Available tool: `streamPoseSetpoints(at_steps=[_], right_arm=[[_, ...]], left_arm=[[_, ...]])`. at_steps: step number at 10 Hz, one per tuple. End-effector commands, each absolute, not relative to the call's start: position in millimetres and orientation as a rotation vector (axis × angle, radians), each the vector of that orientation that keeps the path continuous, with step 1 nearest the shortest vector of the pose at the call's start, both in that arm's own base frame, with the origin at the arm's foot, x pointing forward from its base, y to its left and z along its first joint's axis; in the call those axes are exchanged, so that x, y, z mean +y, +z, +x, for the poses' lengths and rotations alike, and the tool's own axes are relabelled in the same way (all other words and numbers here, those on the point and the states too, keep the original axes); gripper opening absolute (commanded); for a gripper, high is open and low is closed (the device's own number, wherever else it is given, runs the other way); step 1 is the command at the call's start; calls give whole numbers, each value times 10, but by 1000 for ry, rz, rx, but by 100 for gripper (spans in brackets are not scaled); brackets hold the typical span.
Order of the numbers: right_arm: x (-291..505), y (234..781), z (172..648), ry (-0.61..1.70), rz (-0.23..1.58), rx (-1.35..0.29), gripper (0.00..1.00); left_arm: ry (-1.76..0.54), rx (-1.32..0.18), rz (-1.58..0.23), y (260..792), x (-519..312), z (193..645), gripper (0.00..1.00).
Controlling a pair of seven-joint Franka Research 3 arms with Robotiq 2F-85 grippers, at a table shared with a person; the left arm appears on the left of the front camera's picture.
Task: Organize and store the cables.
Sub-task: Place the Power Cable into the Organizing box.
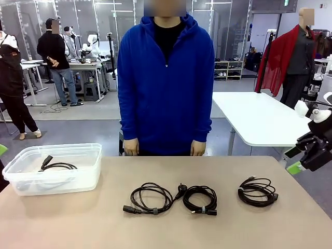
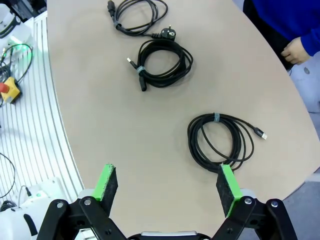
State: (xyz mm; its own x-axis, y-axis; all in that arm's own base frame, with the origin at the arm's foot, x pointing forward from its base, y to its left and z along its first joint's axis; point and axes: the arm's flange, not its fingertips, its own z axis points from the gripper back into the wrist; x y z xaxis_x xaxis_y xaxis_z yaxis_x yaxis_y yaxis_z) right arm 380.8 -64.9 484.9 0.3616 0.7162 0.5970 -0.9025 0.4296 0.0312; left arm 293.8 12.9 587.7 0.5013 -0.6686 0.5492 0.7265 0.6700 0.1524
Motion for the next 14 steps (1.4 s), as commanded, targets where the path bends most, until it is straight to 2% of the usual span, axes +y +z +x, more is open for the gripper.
streamPoseSetpoints(at_steps=[1, 3, 5, 8, 12, 14], right_arm=[[-693, 4776, 3707, 1105, 410, -612, 100], [-661, 4778, 3543, 1129, 397, -617, 100], [-628, 4782, 3382, 1135, 402, -642, 100], [-665, 4776, 3294, 1177, 457, -704, 100], [-655, 4756, 3312, 1198, 497, -710, 100], [-637, 4713, 3317, 1232, 501, -702, 100]], left_arm=[[-845, -617, -103, 5877, 129, 2938, 100], [-985, -559, 41, 5808, -328, 3137, 100], [-1022, -485, 125, 5678, -622, 3397, 100], [-1196, -530, 143, 5424, -1040, 3553, 100], [-1373, -572, 46, 5113, -1528, 3410, 100], [-1396, -570, 86, 4989, -1844, 3369, 100]])
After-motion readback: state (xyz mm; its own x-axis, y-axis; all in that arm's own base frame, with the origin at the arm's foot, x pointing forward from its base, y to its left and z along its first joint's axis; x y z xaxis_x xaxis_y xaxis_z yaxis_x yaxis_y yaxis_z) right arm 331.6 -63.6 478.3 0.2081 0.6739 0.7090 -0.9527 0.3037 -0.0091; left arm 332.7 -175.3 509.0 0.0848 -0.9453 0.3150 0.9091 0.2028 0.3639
